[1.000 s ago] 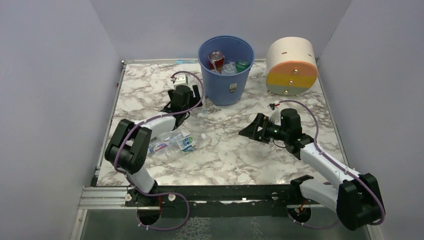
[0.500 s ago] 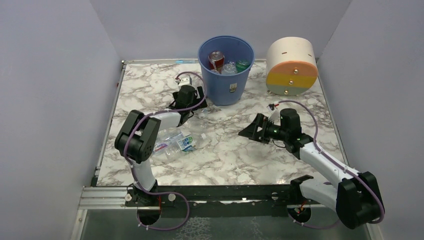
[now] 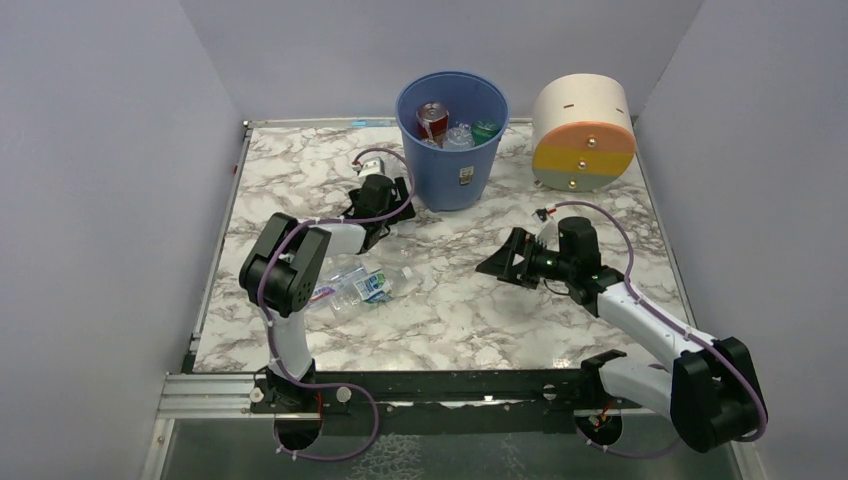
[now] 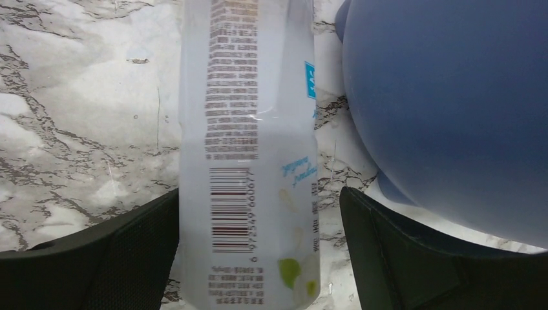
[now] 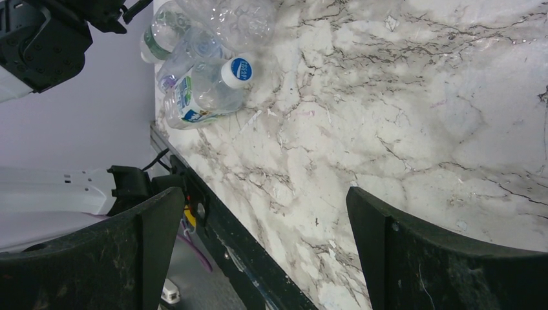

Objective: Put the plastic bottles in the bin
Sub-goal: Pick up the plastic bottle at the center of the board.

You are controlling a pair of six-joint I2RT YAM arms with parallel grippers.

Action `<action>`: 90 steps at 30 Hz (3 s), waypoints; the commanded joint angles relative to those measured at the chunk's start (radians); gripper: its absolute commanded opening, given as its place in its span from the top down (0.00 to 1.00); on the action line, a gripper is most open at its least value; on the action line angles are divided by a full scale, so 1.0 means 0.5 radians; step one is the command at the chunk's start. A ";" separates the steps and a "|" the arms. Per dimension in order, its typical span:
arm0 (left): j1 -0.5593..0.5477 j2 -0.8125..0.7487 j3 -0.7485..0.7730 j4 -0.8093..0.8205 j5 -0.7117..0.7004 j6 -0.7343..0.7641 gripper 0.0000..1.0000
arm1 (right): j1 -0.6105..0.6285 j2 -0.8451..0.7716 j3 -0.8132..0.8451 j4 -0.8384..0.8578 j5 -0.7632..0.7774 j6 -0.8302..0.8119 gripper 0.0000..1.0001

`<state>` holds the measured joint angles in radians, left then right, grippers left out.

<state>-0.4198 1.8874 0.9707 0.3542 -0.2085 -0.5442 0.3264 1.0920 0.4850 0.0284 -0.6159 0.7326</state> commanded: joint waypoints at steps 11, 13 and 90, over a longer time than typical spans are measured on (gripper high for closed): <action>0.008 -0.007 0.004 0.077 -0.033 0.031 0.39 | 0.008 0.017 -0.043 0.084 -0.043 0.004 0.01; 0.007 -0.035 -0.005 0.077 -0.038 0.040 0.39 | 0.010 0.008 -0.047 0.081 -0.043 0.004 0.00; 0.024 -2.047 -0.859 -0.864 1.189 -0.138 0.39 | 0.080 0.797 0.679 -0.170 -0.253 -0.257 0.00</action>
<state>-0.4061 0.8906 0.5468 -0.0559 0.3485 -0.6247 0.3634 1.4914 0.7506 0.0433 -0.7666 0.6498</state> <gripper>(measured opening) 0.645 0.995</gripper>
